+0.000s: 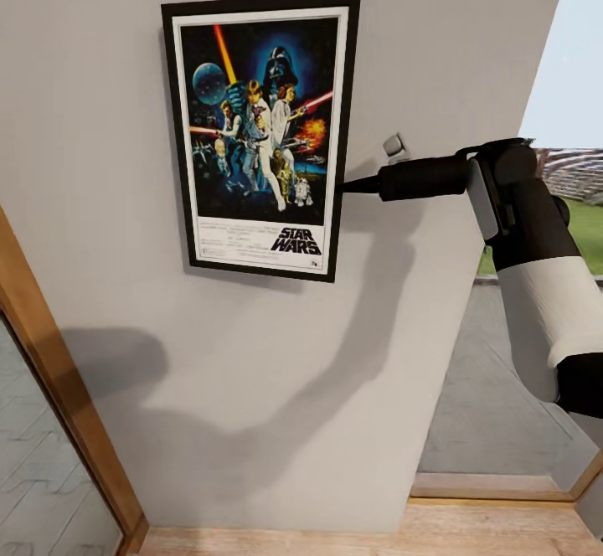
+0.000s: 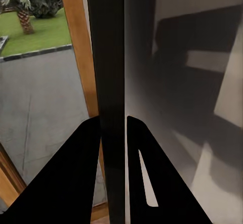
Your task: Pick up the poster from the kitchen countertop and hang it on one of the wall nails in the kitchen.
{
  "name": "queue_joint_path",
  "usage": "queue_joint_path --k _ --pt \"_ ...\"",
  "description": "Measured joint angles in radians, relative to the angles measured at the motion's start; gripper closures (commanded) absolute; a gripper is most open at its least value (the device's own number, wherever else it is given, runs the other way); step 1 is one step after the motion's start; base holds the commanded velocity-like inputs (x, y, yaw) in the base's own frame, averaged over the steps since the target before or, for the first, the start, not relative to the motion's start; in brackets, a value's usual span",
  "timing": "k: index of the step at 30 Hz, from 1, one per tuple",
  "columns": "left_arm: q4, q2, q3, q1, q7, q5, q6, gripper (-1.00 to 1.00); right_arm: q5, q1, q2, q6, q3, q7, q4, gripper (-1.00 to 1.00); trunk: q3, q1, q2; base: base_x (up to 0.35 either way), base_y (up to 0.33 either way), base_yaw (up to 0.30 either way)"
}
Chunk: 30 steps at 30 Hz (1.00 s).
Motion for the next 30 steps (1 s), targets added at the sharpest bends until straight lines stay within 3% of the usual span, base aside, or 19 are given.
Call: queue_joint_path --k 30 --pt "0.000 0.001 0.000 0.000 0.000 0.000 0.000 -1.00 -0.003 0.000 0.000 0.001 0.000 0.000 0.000 1.00 0.000 0.000 0.000 0.028 0.000 0.000"
